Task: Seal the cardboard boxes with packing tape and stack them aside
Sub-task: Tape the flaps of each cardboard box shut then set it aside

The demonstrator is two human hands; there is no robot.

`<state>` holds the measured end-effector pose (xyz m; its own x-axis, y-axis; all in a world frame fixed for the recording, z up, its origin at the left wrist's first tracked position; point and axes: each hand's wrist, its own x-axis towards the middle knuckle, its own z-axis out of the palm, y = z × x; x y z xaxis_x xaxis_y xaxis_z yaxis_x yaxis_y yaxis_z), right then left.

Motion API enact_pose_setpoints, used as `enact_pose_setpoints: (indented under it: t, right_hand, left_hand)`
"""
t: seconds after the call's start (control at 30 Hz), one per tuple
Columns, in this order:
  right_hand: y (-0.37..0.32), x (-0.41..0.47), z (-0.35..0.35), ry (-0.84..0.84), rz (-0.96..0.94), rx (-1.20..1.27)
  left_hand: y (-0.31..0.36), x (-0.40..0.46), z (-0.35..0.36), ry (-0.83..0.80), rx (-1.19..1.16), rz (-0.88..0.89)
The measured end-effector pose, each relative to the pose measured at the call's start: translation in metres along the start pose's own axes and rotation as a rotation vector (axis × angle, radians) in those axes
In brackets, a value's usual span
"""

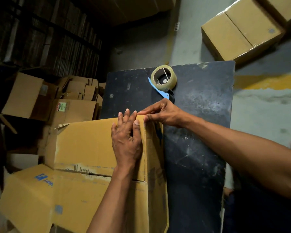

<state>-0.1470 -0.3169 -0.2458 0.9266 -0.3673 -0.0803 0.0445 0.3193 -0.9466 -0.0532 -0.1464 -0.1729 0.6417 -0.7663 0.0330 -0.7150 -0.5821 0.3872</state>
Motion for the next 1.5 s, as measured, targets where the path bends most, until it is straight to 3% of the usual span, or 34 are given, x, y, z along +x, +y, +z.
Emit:
enact_pose_setpoints:
  t: [0.3, 0.43, 0.57, 0.7, 0.83, 1.03, 1.27, 1.37, 1.5]
  right_hand:
    - [0.026, -0.020, -0.039, -0.075, 0.167, -0.278]
    - [0.002, -0.009, -0.019, -0.062, -0.003, -0.336]
    - [0.001, 0.004, 0.004, -0.118, -0.215, -0.697]
    - [0.023, -0.003, -0.010, -0.136, -0.220, -0.936]
    - [0.027, -0.024, -0.026, -0.023, -0.188, -0.888]
    - [0.017, -0.026, 0.016, -0.050, -0.404, -0.809]
    - [0.004, -0.014, 0.001, -0.151, -0.431, -0.991]
    - [-0.008, -0.022, 0.009, -0.051, -0.558, -1.122]
    - [0.002, -0.038, 0.041, -0.089, -0.741, -1.284]
  left_hand:
    - [0.004, 0.000, -0.002, 0.001, -0.001, -0.014]
    - [0.002, 0.000, -0.001, 0.008, 0.003, -0.002]
    - [0.001, -0.001, 0.000, 0.013, 0.004, 0.009]
    - [0.001, -0.001, -0.001, 0.000, -0.001, 0.007]
    - [0.001, -0.003, -0.002, 0.006, -0.007, 0.004]
    - [0.000, -0.004, -0.004, -0.016, 0.038, 0.039]
    - [-0.009, -0.058, -0.040, 0.076, -0.035, -0.060]
    - [-0.020, -0.101, -0.053, 0.110, -0.058, -0.039]
    - [-0.023, -0.166, -0.054, 0.154, 0.012, 0.018]
